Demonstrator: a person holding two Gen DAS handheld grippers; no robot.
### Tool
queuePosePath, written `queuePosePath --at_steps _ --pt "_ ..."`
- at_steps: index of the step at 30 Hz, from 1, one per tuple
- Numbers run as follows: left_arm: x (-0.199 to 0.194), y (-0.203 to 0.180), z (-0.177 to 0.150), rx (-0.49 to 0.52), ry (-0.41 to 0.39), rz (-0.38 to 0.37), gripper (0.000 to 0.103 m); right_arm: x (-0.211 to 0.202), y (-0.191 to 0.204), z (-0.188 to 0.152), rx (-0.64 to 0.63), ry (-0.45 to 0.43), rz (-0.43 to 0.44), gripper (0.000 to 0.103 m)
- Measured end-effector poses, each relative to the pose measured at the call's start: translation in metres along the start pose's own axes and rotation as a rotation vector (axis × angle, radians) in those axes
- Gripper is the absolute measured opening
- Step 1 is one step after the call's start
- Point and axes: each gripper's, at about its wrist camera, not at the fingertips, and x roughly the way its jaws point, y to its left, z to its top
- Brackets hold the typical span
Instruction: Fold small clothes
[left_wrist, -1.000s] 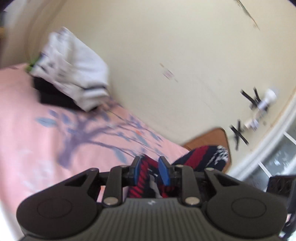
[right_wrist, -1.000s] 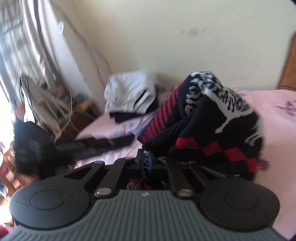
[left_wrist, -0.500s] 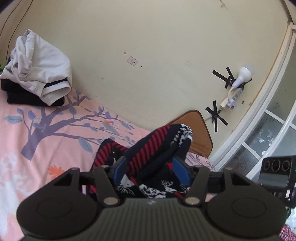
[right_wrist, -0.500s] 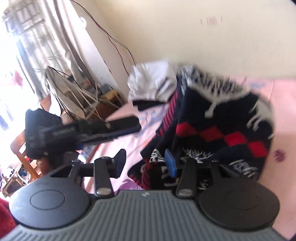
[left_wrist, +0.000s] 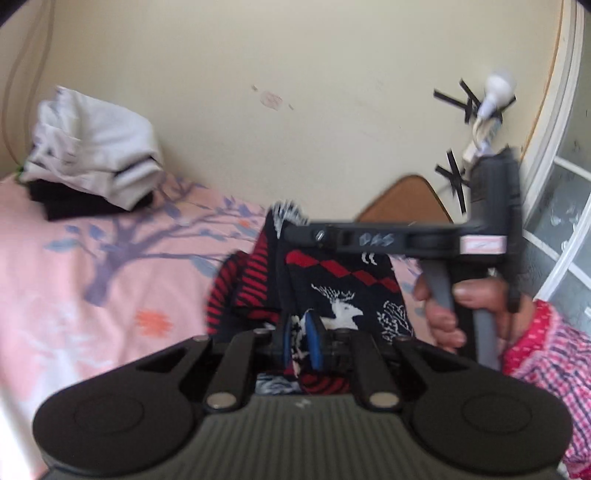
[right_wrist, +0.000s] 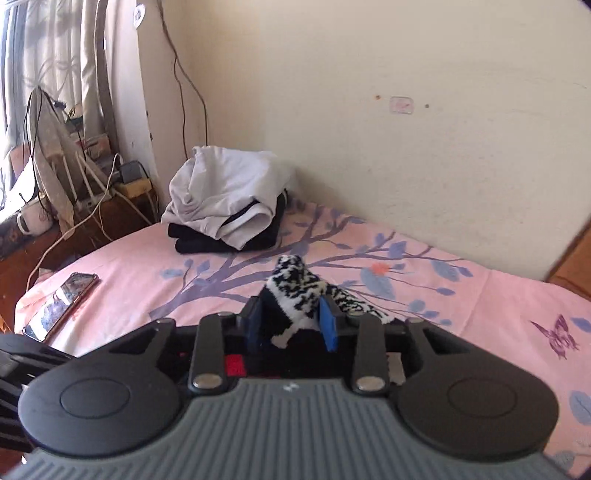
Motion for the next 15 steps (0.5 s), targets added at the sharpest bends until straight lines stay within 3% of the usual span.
queuePosePath --at_steps 1,4,6,11,12,14,15 --pt "-0.002 0.007 0.000 -0.027 0.010 0.020 0.001 0.012 0.003 0.000 -0.003 0.023 0.017 0.038" --pt "0.019 0.025 -0.010 -0.079 0.088 0.091 0.002 0.044 0.015 -0.009 -0.062 0.042 -0.042 0.047" --pt "0.032 0.031 -0.020 -0.096 0.126 0.096 0.002 0.050 0.012 -0.011 -0.034 0.030 -0.045 0.050" --pt "0.019 0.030 -0.014 -0.091 0.091 0.077 0.002 0.048 0.012 -0.011 -0.041 0.009 -0.057 0.050" --pt "0.014 0.030 -0.009 -0.088 0.069 0.083 0.005 0.048 0.013 -0.011 -0.047 0.005 -0.061 0.050" --pt "0.005 0.028 0.003 -0.079 0.043 0.097 0.023 0.046 0.012 -0.009 -0.037 -0.010 -0.043 0.056" --pt "0.003 0.027 0.009 -0.072 0.032 0.104 0.040 0.041 0.010 -0.007 -0.022 -0.018 -0.019 0.067"
